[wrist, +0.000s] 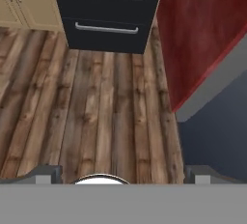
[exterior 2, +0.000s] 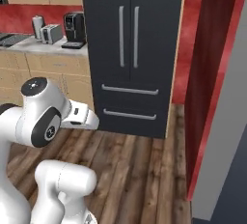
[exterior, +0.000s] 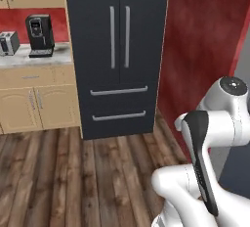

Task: Move the hot dog bun to the plate on the dining table and place the condiment next to that plate. Then navigate to the fridge and take the sausage and place it on the plate as well.

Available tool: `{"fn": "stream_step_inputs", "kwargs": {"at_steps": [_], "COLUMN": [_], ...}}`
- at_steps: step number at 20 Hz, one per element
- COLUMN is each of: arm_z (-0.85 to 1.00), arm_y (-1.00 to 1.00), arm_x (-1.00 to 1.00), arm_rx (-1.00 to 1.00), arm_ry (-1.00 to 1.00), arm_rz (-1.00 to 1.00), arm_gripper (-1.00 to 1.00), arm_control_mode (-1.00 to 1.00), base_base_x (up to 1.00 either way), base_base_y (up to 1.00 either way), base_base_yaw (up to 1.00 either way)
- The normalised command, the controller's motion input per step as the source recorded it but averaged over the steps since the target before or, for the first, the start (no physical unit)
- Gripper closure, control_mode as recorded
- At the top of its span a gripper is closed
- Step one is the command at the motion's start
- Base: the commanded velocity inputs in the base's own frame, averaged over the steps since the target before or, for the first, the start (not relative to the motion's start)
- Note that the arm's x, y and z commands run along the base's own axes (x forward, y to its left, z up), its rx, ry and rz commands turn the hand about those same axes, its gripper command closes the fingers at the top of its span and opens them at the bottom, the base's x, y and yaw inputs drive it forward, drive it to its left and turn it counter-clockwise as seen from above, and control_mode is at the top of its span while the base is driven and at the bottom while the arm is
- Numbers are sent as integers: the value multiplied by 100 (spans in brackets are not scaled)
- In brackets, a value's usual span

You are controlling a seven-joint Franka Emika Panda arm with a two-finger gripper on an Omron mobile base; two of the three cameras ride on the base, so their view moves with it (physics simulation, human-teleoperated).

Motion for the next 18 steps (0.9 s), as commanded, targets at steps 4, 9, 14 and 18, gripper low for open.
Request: {"fn": "stream_step_inputs", "kwargs": {"at_steps": [4, 9, 14, 18], "arm_z": [0, 0, 0, 0], "arm_y": [0, 0, 0, 0], "arm_x": [0, 0, 0, 0], "arm_rx": [0, 0, 0, 0], "arm_ry": [0, 0, 0, 0], "arm_rz": [0, 0, 0, 0], "arm_gripper": [-100, -100, -100, -100], "arm_control_mode": [100, 100, 100, 100], "base_base_x": [95, 89, 38, 0], "base_base_y": [-4, 0, 0, 10], "base_base_yaw": [0, 0, 1, 6]}}
